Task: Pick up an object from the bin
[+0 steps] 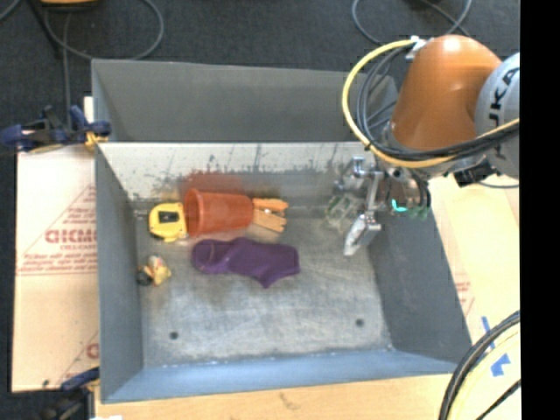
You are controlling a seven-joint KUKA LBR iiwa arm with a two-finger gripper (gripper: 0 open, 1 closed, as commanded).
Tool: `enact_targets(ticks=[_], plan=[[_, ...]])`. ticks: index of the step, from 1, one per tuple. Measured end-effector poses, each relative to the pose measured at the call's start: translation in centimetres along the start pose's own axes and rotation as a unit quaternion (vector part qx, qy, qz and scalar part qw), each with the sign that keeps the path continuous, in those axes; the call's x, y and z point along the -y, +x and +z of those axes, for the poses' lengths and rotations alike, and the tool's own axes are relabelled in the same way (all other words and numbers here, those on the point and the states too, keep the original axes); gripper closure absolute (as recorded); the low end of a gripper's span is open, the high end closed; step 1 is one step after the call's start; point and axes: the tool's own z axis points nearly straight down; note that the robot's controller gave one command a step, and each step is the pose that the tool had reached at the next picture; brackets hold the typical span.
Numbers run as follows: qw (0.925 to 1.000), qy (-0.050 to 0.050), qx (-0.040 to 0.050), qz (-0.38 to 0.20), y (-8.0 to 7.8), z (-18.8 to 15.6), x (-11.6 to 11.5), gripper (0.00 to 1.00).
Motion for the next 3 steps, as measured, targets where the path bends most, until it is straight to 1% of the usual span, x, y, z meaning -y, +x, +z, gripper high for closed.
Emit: enact_targets(ticks=[1, 2, 3], plan=[[1.0, 0.001, 0.0041, -0.001, -0.1, -0.5, 0.0, 0.0], [0.9996, 0.001, 0.0062, -0.028, -0.6, 6.6, -3.5, 0.0], [0.9994, -0.001, 0.0002, -0.034, 0.0, 9.3, -5.0, 0.0]])
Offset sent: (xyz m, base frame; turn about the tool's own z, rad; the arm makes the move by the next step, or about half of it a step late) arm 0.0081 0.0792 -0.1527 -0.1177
